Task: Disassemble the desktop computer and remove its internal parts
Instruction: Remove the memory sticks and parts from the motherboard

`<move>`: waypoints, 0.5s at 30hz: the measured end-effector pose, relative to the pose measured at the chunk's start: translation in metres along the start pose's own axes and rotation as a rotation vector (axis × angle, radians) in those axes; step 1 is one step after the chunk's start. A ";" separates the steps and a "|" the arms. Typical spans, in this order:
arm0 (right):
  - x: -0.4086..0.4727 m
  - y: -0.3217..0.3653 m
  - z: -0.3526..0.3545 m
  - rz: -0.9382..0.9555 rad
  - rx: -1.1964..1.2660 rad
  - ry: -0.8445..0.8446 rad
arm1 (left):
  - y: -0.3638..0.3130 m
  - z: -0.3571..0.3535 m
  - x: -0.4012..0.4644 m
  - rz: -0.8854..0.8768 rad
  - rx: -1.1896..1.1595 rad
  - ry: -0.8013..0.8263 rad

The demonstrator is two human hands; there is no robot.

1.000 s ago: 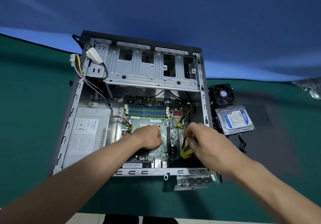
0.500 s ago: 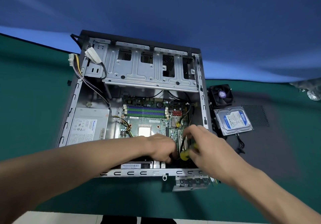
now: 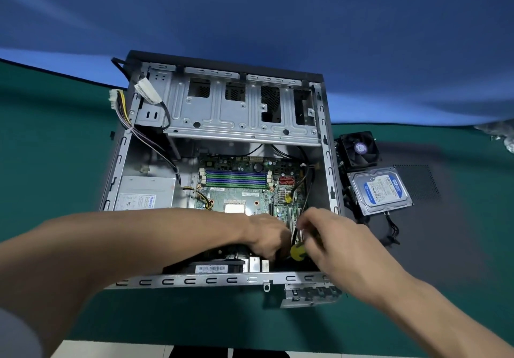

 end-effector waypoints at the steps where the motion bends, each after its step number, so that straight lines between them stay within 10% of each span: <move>1: 0.000 0.000 0.000 0.002 0.002 0.012 | -0.001 -0.001 0.001 0.004 -0.002 0.016; 15: 0.000 -0.013 0.012 -0.056 -0.117 -0.031 | -0.004 -0.006 0.006 -0.031 0.005 0.073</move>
Point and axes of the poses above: each hand's wrist, its own x-axis towards the middle knuckle, its own z-axis out of the back of the hand, y = z × x, the point moved 7 cm from there along x, towards the middle knuckle, and after that the axes turned 8 degrees about -z, right-handed, at the moved point
